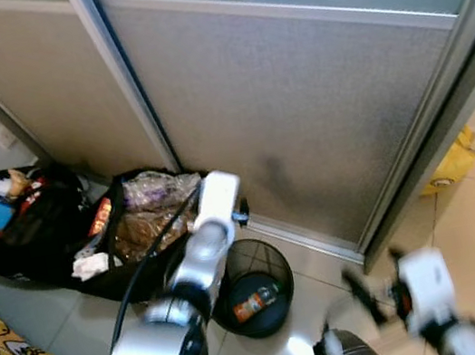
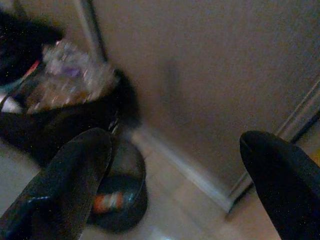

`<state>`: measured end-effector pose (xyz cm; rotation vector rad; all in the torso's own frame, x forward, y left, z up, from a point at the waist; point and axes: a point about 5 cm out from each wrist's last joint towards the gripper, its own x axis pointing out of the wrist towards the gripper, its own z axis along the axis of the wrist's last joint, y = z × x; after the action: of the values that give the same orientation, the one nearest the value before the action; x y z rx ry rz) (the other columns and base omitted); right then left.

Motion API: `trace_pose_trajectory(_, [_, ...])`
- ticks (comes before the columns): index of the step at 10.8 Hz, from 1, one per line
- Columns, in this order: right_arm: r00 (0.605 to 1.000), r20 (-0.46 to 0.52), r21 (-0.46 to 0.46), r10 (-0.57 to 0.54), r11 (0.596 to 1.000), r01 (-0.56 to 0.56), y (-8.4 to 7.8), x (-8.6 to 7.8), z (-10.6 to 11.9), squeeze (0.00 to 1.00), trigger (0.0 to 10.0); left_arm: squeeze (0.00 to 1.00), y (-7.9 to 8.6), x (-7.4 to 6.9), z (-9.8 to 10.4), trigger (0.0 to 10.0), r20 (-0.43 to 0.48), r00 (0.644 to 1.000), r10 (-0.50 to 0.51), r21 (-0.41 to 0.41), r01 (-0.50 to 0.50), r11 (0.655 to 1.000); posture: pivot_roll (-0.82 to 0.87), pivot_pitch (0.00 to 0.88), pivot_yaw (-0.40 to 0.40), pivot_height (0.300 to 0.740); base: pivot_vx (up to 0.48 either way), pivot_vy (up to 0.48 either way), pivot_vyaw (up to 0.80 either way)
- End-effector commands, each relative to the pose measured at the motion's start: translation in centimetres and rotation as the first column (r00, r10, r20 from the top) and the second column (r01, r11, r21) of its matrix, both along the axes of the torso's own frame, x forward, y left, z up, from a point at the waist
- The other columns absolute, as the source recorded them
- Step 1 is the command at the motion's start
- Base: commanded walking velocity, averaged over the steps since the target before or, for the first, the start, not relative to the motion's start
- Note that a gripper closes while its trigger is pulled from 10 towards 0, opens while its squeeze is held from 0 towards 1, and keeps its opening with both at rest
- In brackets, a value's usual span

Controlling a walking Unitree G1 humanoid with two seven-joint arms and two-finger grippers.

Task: Clean up the room

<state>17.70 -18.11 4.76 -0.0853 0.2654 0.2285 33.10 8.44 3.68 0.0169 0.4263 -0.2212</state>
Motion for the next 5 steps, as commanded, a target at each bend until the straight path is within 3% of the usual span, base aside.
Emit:
trace_pose_trajectory(1, [0.999,-0.008,0.001,-0.035,0.999,0.035,-0.3,0.3,-0.4,0.00,10.0,0.00,0.1,-0.4,-0.4,10.0,-0.038,0.999,0.007,-0.124,-0.011,0.992,-0.37,0.023,0.122,0.700,0.000,0.000,0.00])
trace_pose_trajectory(2, [0.992,0.028,-0.011,-0.120,0.993,0.120,-1.2,2.1,-0.2,0.00,10.0,0.00,0.4,-0.6,0.4,10.0,0.042,0.999,0.010,-0.232,0.000,0.973,-0.34,0.000,0.122,0.700,0.000,0.000,0.00])
trace_pose_trajectory(3, [0.987,0.042,-0.007,-0.158,0.987,0.158,-1.8,3.8,-0.2,0.00,10.0,0.00,1.2,-0.7,1.6,10.0,0.154,0.988,0.020,-0.239,0.018,0.971,-0.29,0.000,0.116,0.700,0.000,0.000,0.00])
trace_pose_trajectory(4, [0.989,0.054,0.004,-0.141,0.990,0.141,-1.5,5.1,0.0,0.00,10.0,0.00,1.2,-1.0,2.4,10.0,0.229,0.973,-0.019,-0.245,0.076,0.967,-0.26,0.000,0.103,0.700,0.000,-0.458,0.00])
trace_pose_trajectory(5, [0.981,0.049,0.058,-0.186,0.981,0.184,-1.7,6.7,0.1,0.00,10.0,0.00,0.5,-0.9,2.6,10.0,0.245,0.968,-0.050,-0.240,0.111,0.964,-0.25,0.000,0.099,0.700,0.000,-0.458,0.00])
